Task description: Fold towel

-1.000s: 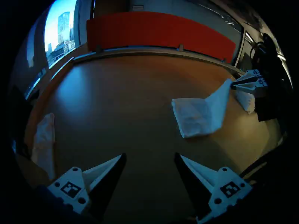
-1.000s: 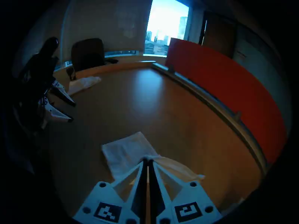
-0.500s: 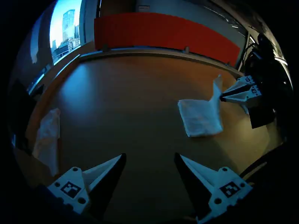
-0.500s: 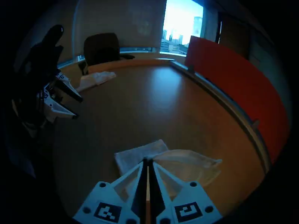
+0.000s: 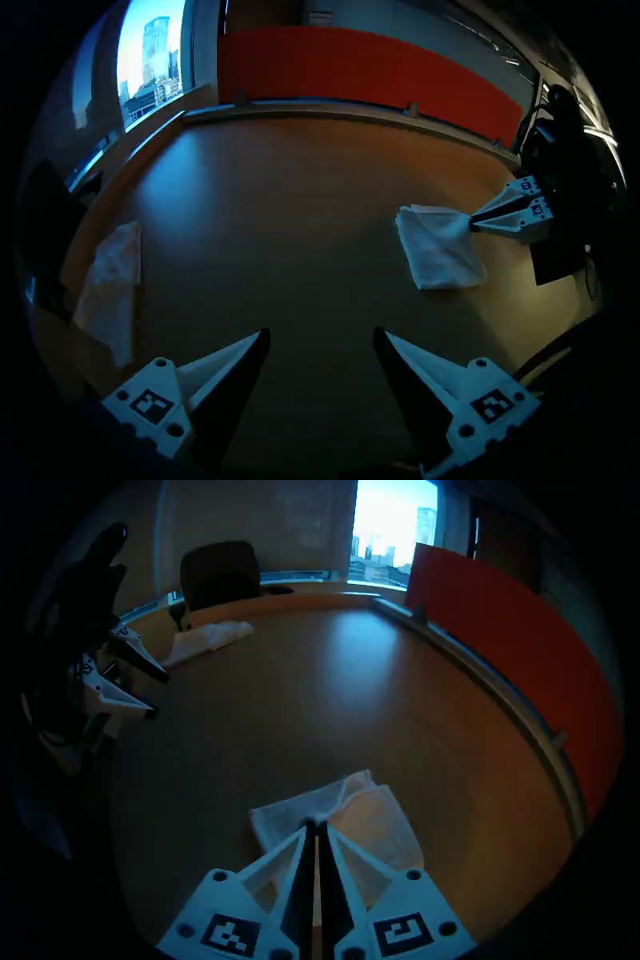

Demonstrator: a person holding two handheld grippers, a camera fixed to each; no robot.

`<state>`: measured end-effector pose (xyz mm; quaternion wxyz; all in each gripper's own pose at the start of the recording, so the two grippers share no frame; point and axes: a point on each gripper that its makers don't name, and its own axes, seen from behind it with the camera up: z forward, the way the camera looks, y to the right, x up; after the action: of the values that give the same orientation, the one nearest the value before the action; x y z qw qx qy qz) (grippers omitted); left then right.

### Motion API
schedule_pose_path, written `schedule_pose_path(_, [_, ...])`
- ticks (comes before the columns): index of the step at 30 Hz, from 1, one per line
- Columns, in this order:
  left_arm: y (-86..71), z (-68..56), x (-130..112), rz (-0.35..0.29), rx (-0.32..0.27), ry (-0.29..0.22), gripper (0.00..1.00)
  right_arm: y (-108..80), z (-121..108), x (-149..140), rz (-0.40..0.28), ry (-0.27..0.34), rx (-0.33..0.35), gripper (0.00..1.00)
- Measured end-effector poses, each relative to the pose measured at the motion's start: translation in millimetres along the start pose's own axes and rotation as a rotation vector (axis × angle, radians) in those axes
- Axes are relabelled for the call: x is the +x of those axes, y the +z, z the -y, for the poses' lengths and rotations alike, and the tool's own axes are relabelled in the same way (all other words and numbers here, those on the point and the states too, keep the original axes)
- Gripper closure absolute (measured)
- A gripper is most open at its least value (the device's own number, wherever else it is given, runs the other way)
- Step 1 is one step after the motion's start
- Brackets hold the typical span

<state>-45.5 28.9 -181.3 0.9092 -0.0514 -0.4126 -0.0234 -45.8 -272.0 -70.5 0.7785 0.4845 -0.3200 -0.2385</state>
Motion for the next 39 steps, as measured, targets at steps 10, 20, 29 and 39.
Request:
schedule_pose_path(10, [1.8,-0.9,1,0.001,-0.004,0.000,0.05,-2.7,4,3,-0.005,0.001,0.009,0.90])
schedule_pose_path(20, [-0.2,0.5,1,-0.001,0.000,0.001,0.05,-6.2,8,-4,0.000,0.013,0.001,0.25])
schedule_pose_path(29, [-1.1,-2.5,2,-0.007,-0.003,0.006,0.04,-9.1,8,-23,0.013,0.040,-0.031,0.23])
schedule_pose_path(39, [-1.4,-2.9,3,-0.008,-0.002,0.012,0.04,-13.8,7,-49,0.044,0.055,-0.057,0.23])
